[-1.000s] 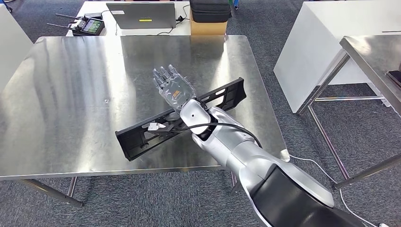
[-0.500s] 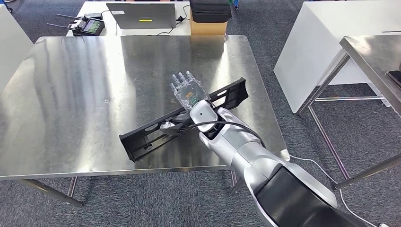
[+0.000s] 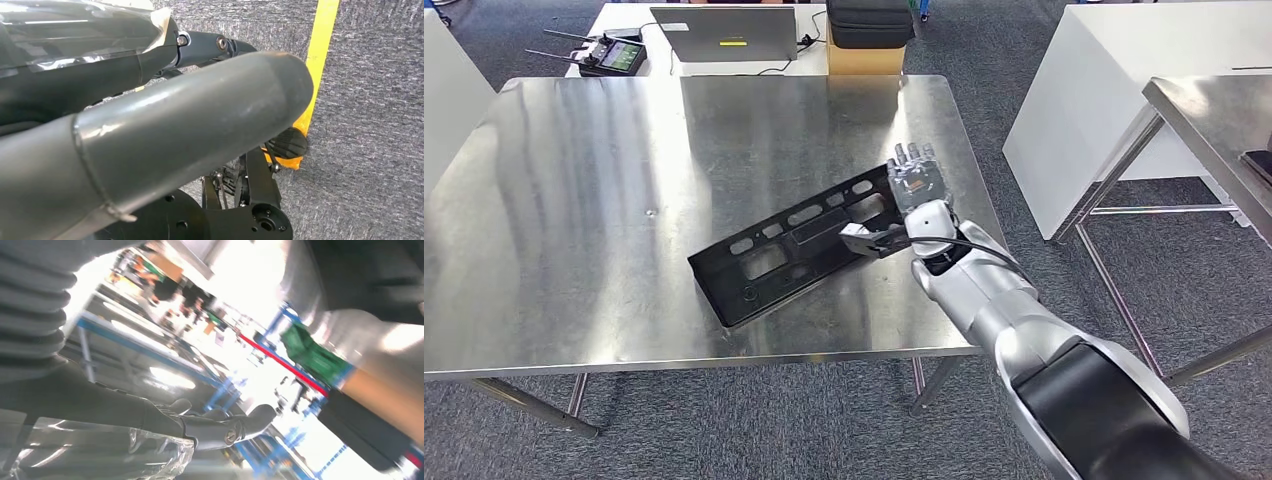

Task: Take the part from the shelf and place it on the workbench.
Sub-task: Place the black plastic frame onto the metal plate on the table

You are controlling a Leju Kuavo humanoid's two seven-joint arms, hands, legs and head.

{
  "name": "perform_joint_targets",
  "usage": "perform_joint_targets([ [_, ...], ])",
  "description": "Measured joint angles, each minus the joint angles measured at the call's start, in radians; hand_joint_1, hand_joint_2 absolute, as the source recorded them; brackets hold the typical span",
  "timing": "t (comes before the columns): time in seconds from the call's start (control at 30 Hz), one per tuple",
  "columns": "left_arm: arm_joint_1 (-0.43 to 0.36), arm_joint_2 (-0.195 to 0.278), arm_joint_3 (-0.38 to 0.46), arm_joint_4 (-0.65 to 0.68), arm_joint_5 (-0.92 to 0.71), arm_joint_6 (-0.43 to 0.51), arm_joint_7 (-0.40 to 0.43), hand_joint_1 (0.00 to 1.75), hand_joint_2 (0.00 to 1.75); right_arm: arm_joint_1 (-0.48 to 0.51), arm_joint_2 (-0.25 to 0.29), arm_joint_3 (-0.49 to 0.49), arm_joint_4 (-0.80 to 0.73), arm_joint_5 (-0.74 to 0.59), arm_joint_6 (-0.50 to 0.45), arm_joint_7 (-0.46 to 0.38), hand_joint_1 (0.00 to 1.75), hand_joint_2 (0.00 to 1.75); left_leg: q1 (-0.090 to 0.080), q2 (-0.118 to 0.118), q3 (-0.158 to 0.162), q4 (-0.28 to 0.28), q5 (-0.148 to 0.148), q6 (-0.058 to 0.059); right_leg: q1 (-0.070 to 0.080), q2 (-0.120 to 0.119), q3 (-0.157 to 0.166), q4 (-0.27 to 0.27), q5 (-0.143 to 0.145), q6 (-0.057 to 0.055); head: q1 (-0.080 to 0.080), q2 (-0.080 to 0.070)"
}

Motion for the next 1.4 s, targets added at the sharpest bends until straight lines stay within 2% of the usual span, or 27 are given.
perform_joint_targets([
  [0.17, 0.000, 0.001, 0.000, -0.004, -0.013, 0.001, -0.005, 0.00, 0.00, 0.009, -0.072, -0.029, 0.003, 0.000, 0.017, 0.023, 0.00, 1.75, 0.000, 0.000, 0.000, 0.000, 0.000, 0.000, 0.000, 0.000, 0.000, 0.000, 0.000, 0.000, 0.000, 0.000],
  [0.3, 0.000, 0.002, 0.002, -0.007, -0.023, 0.002, -0.014, 0.00, 0.00, 0.013, -0.112, -0.030, 0.002, 0.000, -0.006, 0.031, 0.00, 1.75, 0.000, 0.001, 0.000, 0.000, 0.000, 0.000, 0.000, 0.000, 0.000, 0.000, 0.000, 0.000, 0.000, 0.000],
  [0.37, 0.000, 0.003, 0.004, -0.008, -0.030, 0.003, -0.020, 0.00, 0.00, 0.018, -0.126, -0.038, 0.000, -0.001, -0.060, 0.028, 0.00, 1.75, 0.000, 0.001, 0.000, 0.000, 0.000, 0.000, 0.000, 0.000, 0.000, 0.000, 0.000, 0.000, 0.000, 0.000],
  [0.43, 0.000, 0.004, 0.009, -0.008, -0.036, 0.003, -0.032, 0.00, 0.00, 0.032, -0.133, -0.068, -0.022, -0.013, -0.170, 0.011, 0.00, 1.75, 0.000, 0.001, 0.000, 0.000, 0.000, 0.000, 0.002, 0.000, 0.004, 0.000, 0.000, 0.000, 0.000, 0.000],
  [0.5, -0.001, 0.004, 0.019, -0.009, -0.036, 0.001, -0.056, 0.00, 0.00, 0.073, -0.129, -0.133, -0.098, -0.054, -0.314, -0.057, 0.00, 1.75, 0.000, 0.001, 0.001, 0.000, 0.000, 0.000, 0.005, 0.000, 0.010, 0.001, 0.000, 0.000, 0.000, 0.000],
  [0.57, -0.001, 0.004, 0.036, -0.009, -0.031, 0.002, -0.083, 0.00, 0.00, 0.152, -0.110, -0.232, -0.250, -0.153, -0.424, -0.187, 0.00, 1.75, 0.001, 0.001, 0.001, 0.000, 0.000, 0.000, 0.006, 0.000, 0.011, 0.001, 0.000, 0.000, 0.000, 0.000],
  [0.7, -0.003, 0.000, 0.068, -0.010, -0.023, 0.016, -0.109, 0.00, 0.00, 0.361, -0.047, -0.377, -0.621, -0.443, -0.499, -0.421, 0.00, 1.75, 0.003, -0.007, 0.004, 0.000, -0.002, -0.001, 0.004, -0.007, 0.007, 0.000, -0.007, 0.002, -0.001, 0.000],
  [0.77, -0.003, -0.002, 0.082, -0.010, -0.022, 0.024, -0.115, 0.00, 0.00, 0.470, -0.027, -0.399, -0.787, -0.619, -0.531, -0.521, 0.00, 1.75, 0.003, -0.011, 0.005, -0.001, -0.004, -0.001, 0.002, -0.012, 0.009, 0.000, -0.010, -0.002, 0.000, 0.000],
  [0.83, -0.002, -0.004, 0.097, -0.010, -0.021, 0.028, -0.120, 0.00, 0.00, 0.568, -0.017, -0.405, -0.915, -0.726, -0.556, -0.594, 0.00, 1.75, 0.002, -0.012, 0.005, -0.001, -0.005, -0.002, 0.002, -0.012, 0.009, 0.000, -0.011, -0.002, -0.001, 0.000],
  [0.93, -0.003, -0.004, 0.109, -0.010, -0.018, 0.030, -0.124, 0.00, 0.00, 0.672, -0.011, -0.404, -1.044, -0.778, -0.563, -0.641, 0.00, 1.75, 0.001, -0.010, 0.006, -0.001, -0.005, -0.002, 0.002, -0.012, 0.008, 0.000, -0.010, -0.001, -0.001, 0.000],
  [1.0, -0.003, -0.005, 0.119, -0.010, -0.009, 0.037, -0.126, 0.00, 0.00, 0.725, -0.010, -0.404, -1.113, -0.859, -0.540, -0.678, 0.00, 1.75, 0.002, -0.010, 0.007, -0.001, -0.005, -0.002, 0.001, -0.012, 0.009, 0.000, -0.010, -0.001, -0.001, 0.000],
  [1.17, -0.003, -0.010, 0.159, -0.010, 0.025, 0.070, -0.108, 0.00, 0.00, 0.903, -0.009, -0.371, -1.272, -1.150, -0.399, -0.802, 0.00, 1.75, 0.002, -0.010, 0.008, -0.001, -0.007, -0.004, 0.000, -0.012, 0.010, 0.000, -0.012, 0.000, -0.001, 0.000],
  [1.27, -0.003, -0.014, 0.178, -0.010, 0.031, 0.080, -0.095, 0.00, 0.00, 0.976, -0.009, -0.349, -1.315, -1.197, -0.373, -0.841, 0.00, 1.75, 0.002, -0.010, 0.008, -0.001, -0.008, -0.004, 0.000, -0.011, 0.010, 0.000, -0.012, 0.001, -0.001, 0.000],
  [1.4, -0.004, -0.018, 0.191, -0.010, 0.032, 0.081, -0.093, 0.00, 0.00, 1.009, -0.009, -0.338, -1.339, -1.207, -0.373, -0.851, 0.00, 1.75, 0.002, -0.009, 0.009, -0.001, -0.008, -0.004, 0.000, -0.011, 0.010, 0.000, -0.012, 0.001, -0.001, 0.000],
])
